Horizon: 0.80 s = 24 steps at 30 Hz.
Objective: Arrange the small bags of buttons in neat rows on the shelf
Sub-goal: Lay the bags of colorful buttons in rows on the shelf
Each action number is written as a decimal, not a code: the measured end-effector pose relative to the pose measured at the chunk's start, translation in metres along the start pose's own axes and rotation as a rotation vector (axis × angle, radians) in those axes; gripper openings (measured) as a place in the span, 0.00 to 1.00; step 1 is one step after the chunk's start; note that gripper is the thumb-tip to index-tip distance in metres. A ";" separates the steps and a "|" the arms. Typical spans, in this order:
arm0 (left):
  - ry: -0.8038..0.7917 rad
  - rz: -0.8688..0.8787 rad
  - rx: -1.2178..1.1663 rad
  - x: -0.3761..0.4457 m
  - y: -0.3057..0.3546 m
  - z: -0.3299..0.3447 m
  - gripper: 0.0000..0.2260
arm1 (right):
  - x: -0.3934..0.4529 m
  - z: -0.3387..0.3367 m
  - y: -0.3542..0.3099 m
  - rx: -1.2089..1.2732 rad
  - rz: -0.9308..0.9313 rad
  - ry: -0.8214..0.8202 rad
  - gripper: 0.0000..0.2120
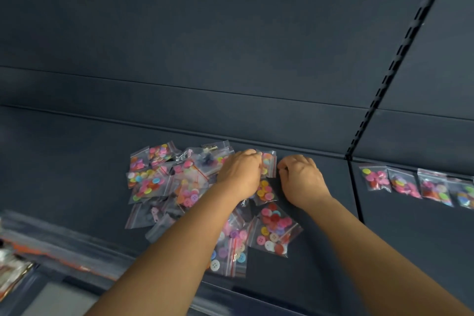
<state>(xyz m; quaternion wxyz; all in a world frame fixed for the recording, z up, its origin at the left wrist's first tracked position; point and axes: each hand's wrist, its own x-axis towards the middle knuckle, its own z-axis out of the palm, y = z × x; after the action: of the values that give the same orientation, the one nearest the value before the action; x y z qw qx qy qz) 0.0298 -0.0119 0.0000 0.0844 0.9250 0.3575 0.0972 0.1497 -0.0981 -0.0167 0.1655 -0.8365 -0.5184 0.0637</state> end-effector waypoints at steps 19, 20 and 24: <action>0.336 -0.246 -0.407 0.004 -0.020 0.005 0.04 | 0.045 0.001 -0.004 0.000 -0.303 -0.196 0.18; 0.334 -0.277 -0.452 0.003 -0.020 0.003 0.04 | 0.045 0.002 -0.004 -0.010 -0.272 -0.188 0.18; 0.296 -0.331 -0.514 -0.002 -0.020 -0.005 0.03 | 0.041 -0.005 -0.001 -0.030 -0.091 -0.149 0.14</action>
<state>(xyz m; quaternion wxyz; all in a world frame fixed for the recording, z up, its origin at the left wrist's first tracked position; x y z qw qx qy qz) 0.0146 0.0019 -0.0003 0.2765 0.7787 0.4750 0.3025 0.1684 -0.0625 -0.0088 0.1167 -0.8075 -0.5676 0.1106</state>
